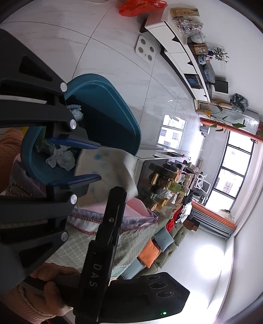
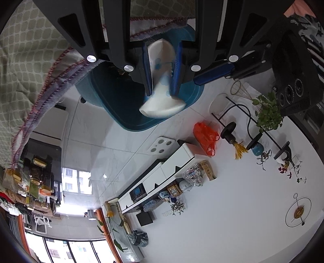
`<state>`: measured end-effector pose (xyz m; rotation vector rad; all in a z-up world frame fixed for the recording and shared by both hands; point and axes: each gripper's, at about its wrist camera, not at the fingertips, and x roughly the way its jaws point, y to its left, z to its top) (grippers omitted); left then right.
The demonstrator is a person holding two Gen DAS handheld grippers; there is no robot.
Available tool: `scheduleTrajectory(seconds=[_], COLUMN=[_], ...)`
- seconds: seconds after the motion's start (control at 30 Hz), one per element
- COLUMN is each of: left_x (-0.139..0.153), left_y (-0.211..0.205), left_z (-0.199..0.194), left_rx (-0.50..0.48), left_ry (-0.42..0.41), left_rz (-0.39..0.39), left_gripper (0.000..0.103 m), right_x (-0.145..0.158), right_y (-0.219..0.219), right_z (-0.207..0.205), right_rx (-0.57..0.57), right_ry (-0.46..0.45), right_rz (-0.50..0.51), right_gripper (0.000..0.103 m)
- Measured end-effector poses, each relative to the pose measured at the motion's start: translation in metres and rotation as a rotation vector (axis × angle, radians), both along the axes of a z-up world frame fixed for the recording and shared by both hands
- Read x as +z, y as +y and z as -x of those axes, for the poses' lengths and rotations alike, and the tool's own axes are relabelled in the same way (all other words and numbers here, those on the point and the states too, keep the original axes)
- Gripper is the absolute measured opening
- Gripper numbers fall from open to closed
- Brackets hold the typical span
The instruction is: Collect trash
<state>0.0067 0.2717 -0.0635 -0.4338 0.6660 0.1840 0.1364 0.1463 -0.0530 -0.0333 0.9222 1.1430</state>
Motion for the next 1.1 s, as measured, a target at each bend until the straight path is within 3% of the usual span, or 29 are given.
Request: scheduleTrajectory(seconds=[0.23,0.37,0.77,1.1], left_x=[-0.013,-0.014,0.005,0.024], left_y=[0.008,0.010,-0.011,-0.050], left_z=[0.000,0.004,0.024,0.039], left_rx=[0.022,0.032,0.034,0.017], left_ry=[0.025,0.028,-0.021,-0.105], left_rz=[0.016,0.003,-0.105,-0.159], left_gripper=[0.039,0.052,0.097,0.099], right_x=[-0.004,-0.004,0.006,0.025], right_y=[0.003,-0.002,-0.054,-0.129], right_z=[-0.001,0.000,0.009,0.034], right_rx=[-0.003,-0.008,-0.074,-0.173], right_ry=[0.020,0.026,-0.013,-0.119], right_rz=[0.008,0.003,-0.057,-0.111], right_gripper=[0.023,0.023,0.056,0.079])
